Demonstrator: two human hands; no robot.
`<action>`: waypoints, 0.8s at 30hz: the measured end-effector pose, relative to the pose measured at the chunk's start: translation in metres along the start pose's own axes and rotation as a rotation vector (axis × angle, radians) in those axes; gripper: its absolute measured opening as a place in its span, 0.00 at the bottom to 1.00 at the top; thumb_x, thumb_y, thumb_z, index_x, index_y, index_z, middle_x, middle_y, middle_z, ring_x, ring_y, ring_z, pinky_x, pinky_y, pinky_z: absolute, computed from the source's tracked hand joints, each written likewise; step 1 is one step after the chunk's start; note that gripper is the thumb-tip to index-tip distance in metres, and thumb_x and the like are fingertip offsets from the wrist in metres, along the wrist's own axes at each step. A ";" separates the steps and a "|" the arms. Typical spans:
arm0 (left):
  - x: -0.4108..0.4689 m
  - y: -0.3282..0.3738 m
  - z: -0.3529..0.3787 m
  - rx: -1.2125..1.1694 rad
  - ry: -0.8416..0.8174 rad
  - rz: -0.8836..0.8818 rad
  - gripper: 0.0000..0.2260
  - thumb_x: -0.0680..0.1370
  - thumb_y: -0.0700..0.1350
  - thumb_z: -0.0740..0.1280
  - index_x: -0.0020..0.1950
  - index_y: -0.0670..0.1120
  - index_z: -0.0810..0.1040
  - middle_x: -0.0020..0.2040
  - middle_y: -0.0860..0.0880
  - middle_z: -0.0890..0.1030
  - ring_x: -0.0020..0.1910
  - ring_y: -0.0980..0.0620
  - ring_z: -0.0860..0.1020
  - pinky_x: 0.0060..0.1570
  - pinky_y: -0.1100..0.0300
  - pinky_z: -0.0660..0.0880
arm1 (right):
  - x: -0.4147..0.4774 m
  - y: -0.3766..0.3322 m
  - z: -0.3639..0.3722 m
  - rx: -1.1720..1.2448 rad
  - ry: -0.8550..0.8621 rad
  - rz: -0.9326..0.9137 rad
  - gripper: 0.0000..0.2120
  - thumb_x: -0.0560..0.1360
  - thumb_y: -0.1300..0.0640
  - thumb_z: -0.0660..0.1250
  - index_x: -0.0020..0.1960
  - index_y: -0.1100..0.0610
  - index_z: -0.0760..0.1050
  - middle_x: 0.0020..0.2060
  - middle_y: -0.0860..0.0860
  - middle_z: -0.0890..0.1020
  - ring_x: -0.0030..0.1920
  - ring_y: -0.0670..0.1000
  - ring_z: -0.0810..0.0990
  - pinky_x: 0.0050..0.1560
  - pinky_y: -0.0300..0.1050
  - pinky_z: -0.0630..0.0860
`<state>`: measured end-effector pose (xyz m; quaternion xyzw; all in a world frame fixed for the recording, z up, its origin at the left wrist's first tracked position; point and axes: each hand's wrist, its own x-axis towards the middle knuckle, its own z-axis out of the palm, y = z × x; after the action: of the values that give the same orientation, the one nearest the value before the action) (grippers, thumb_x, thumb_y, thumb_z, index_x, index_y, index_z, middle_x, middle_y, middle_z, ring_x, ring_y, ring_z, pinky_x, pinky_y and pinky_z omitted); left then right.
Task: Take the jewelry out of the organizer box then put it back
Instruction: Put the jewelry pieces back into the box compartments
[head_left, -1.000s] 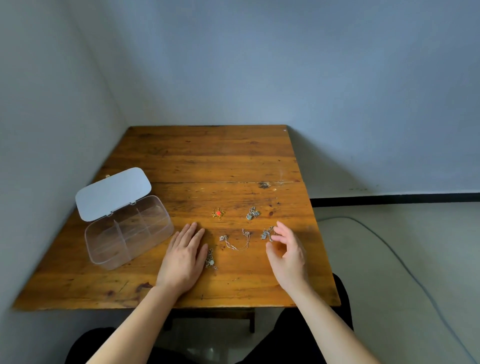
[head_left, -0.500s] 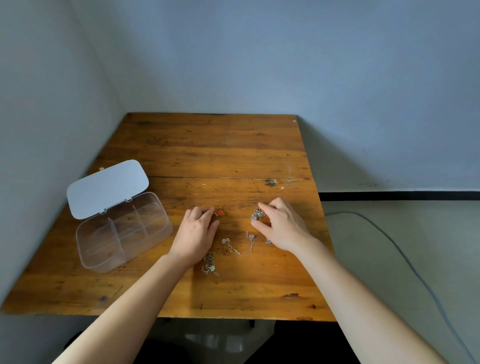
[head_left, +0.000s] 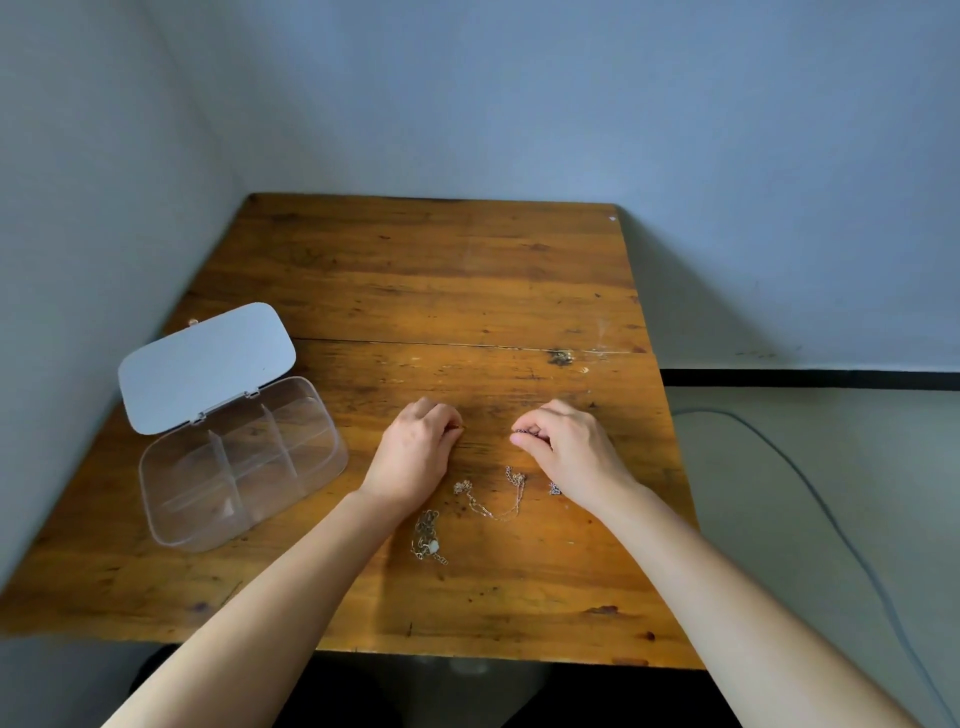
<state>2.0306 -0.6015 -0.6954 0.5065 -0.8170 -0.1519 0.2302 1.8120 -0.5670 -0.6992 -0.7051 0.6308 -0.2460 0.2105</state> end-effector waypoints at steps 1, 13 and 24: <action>0.001 0.000 -0.001 0.002 -0.008 0.001 0.02 0.78 0.38 0.69 0.49 0.41 0.81 0.47 0.43 0.81 0.46 0.43 0.79 0.46 0.51 0.78 | 0.000 -0.001 0.000 0.000 -0.001 0.005 0.08 0.79 0.54 0.70 0.55 0.55 0.84 0.51 0.51 0.82 0.48 0.51 0.81 0.51 0.46 0.79; -0.029 0.008 -0.067 -0.679 0.143 -0.441 0.03 0.79 0.41 0.68 0.48 0.43 0.82 0.39 0.44 0.83 0.37 0.52 0.79 0.41 0.58 0.80 | 0.017 -0.033 -0.018 0.804 0.098 0.569 0.10 0.79 0.58 0.71 0.59 0.58 0.83 0.43 0.49 0.83 0.43 0.47 0.77 0.52 0.45 0.77; -0.062 -0.057 -0.169 -0.979 0.497 -0.638 0.09 0.75 0.45 0.74 0.53 0.43 0.83 0.47 0.42 0.86 0.47 0.47 0.85 0.50 0.53 0.81 | 0.058 -0.159 0.012 1.183 -0.086 0.440 0.09 0.76 0.57 0.74 0.56 0.55 0.83 0.46 0.51 0.84 0.45 0.47 0.79 0.54 0.41 0.80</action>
<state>2.1872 -0.5732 -0.5932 0.5811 -0.3840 -0.4470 0.5613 1.9490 -0.6062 -0.6079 -0.3326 0.5090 -0.4755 0.6358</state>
